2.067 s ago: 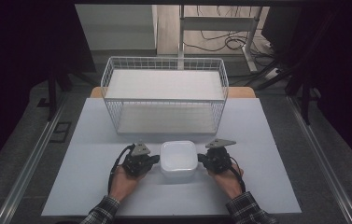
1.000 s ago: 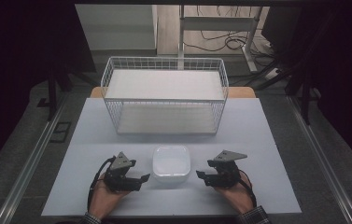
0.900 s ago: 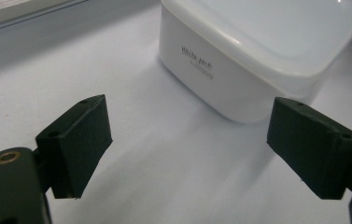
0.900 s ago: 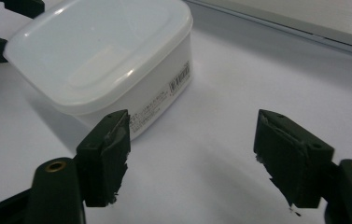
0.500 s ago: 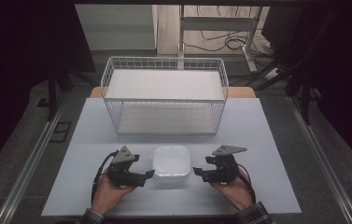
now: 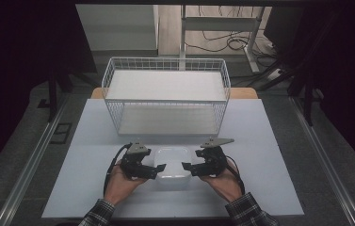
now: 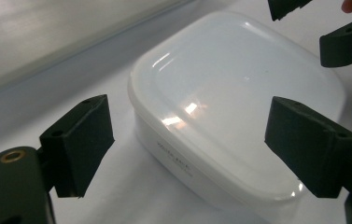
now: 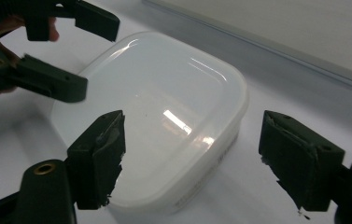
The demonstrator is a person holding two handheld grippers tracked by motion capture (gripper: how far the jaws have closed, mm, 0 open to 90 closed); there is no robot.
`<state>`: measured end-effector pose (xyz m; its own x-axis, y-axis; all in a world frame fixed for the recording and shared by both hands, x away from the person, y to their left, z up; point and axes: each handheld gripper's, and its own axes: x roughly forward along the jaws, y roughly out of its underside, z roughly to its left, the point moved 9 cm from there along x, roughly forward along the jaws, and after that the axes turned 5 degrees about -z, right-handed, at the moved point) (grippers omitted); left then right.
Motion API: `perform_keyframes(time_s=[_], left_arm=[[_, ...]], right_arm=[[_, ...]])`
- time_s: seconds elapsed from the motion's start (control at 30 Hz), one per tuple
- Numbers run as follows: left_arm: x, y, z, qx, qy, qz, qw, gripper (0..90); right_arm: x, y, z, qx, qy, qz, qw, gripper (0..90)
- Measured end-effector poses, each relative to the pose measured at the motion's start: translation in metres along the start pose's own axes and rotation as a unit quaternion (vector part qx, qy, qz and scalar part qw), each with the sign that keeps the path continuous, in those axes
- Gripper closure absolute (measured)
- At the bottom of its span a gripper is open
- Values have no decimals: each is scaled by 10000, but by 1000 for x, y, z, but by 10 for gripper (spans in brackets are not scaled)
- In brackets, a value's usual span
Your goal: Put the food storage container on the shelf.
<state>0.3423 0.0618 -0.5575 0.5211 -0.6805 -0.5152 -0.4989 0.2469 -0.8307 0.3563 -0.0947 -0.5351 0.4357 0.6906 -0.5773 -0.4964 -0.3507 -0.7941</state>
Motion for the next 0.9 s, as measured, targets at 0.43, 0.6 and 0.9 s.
perform_keyframes(time_s=[0.43,0.6,0.9], left_arm=[[-4,12,-12,-562,652,26,9963,204],[-22,15,-16,-573,565,-42,9967,437],[-29,10,-16,-761,319,-350,9960,713]], right_arm=[[11,15,8,420,-470,316,9975,217],[-7,20,12,471,-344,284,9979,457],[-26,17,7,845,-287,27,9960,743]])
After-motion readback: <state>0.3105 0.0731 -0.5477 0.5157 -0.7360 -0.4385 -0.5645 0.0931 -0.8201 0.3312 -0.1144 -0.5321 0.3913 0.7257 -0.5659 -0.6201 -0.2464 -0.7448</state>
